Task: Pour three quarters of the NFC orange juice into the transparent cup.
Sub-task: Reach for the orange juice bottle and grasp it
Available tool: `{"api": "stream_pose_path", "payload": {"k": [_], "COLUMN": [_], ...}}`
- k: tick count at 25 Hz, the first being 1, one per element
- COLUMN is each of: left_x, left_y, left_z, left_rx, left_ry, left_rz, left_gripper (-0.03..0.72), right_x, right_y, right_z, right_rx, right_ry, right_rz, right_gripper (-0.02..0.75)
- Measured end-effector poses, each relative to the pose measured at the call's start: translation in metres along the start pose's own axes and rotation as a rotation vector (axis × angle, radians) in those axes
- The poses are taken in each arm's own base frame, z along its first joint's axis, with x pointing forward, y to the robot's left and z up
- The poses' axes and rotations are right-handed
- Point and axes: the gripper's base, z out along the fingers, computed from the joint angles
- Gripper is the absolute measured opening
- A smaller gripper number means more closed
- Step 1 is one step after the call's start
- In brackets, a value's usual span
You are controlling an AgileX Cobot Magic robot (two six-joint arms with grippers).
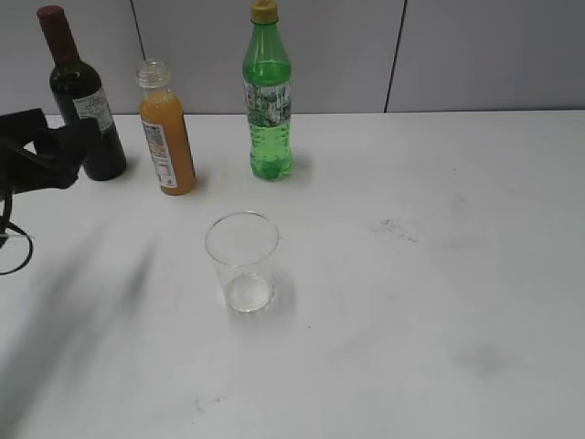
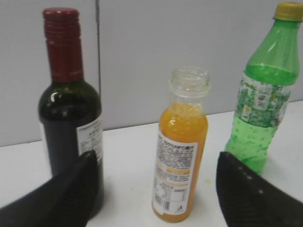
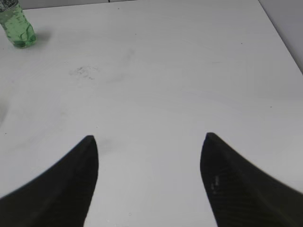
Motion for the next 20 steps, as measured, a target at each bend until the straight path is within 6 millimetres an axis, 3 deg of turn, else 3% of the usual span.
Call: {"api": "stream_pose_path", "payload": {"k": [4,8,20], "left_x": [0.027,0.047,0.051], "left_y": [-0.003,-0.001,0.005], "left_z": [0.010,0.025,0.074], "left_rx": [0.055,0.075,0.152], "left_ry": [-0.005,0.039,0.036], "left_rz": [-0.023,-0.036,0.010], "left_gripper": [0.598,0.667,0.692], "right_x": [0.000,0.000,0.000], "right_y": [0.000,0.000,0.000], "right_z": [0.000,0.000,0.000], "right_rx": [0.000,0.000,0.000], "right_ry": [0.000,0.000,0.000], "right_rz": [0.000,0.000,0.000], "right_gripper": [0.519,0.519,0.519]}}
